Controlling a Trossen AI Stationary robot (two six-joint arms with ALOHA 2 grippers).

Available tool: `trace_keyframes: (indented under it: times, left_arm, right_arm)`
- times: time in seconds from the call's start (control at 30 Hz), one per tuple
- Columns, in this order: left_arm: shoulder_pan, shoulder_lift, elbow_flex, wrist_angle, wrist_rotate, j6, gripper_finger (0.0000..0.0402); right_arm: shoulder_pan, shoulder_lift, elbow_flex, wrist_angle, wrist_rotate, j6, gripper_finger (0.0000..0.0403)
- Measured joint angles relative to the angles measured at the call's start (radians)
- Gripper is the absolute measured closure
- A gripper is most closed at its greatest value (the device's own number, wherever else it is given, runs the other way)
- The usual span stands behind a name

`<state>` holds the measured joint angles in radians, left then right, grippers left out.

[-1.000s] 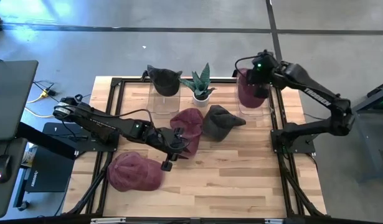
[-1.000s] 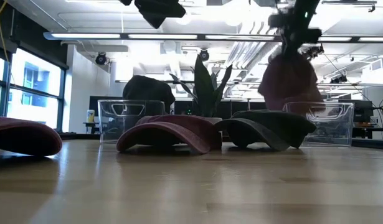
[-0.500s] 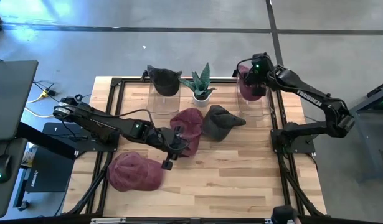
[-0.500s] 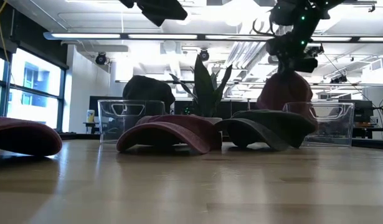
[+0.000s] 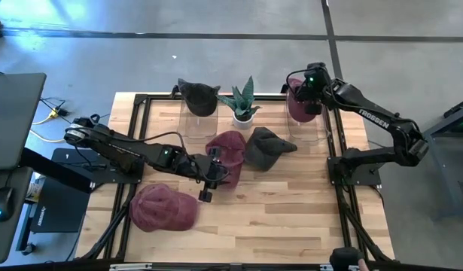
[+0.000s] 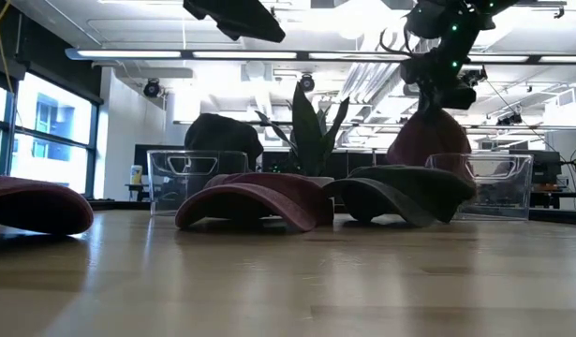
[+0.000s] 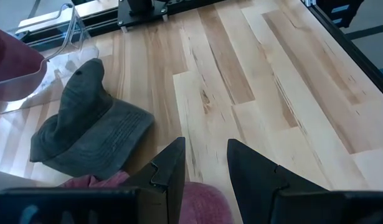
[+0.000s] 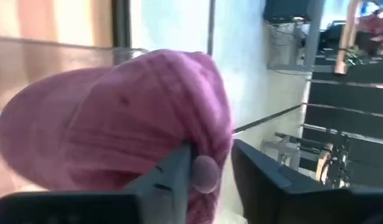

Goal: Pick & Place hat
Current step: Put the bottom right red cap into the right transparent bin, then put the black cap into the left transparent bin

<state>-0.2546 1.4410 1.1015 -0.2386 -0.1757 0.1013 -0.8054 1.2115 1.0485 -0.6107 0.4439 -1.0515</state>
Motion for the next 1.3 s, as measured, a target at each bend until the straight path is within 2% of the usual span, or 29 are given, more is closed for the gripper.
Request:
trace_keyframes:
  times: [0.1,0.2,0.33,0.57,0.77,0.9,1.17,1.3]
  left_arm:
    - [0.000,0.000,0.000,0.000,0.000,0.000,0.0289]
    - [0.000,0.000,0.000,-0.001,0.000,0.000,0.0289]
    - [0.000,0.000,0.000,-0.003,0.000,0.000,0.0289]
    - [0.000,0.000,0.000,-0.003,-0.003,-0.001,0.0289]
    - [0.000,0.000,0.000,-0.010,-0.003,-0.004,0.0289]
    - [-0.001,0.000,0.000,-0.037,-0.002,-0.014,0.0289]
    - [-0.002,0.000,0.000,-0.150,0.011,-0.126,0.0289]
    - [-0.026,0.000,0.001,-0.251,0.042,-0.232,0.0289]
  right_arm:
    - [0.001,0.000,0.000,0.046,0.064,0.035,0.0249]
    - [0.016,0.000,0.000,0.094,0.194,0.077,0.0210]
    - [0.066,-0.006,0.001,0.090,0.308,0.139,0.0176]
    - [0.223,-0.007,0.001,0.028,0.419,0.329,0.0166]
    - [0.466,-0.007,0.001,-0.012,0.522,0.464,0.0178]
    - [0.663,-0.007,0.001,-0.051,0.463,0.676,0.0186]
    - [0.977,0.010,0.001,-0.043,0.101,1.167,0.0194]
    - [1.105,0.072,0.001,-0.010,0.031,1.305,0.0194]
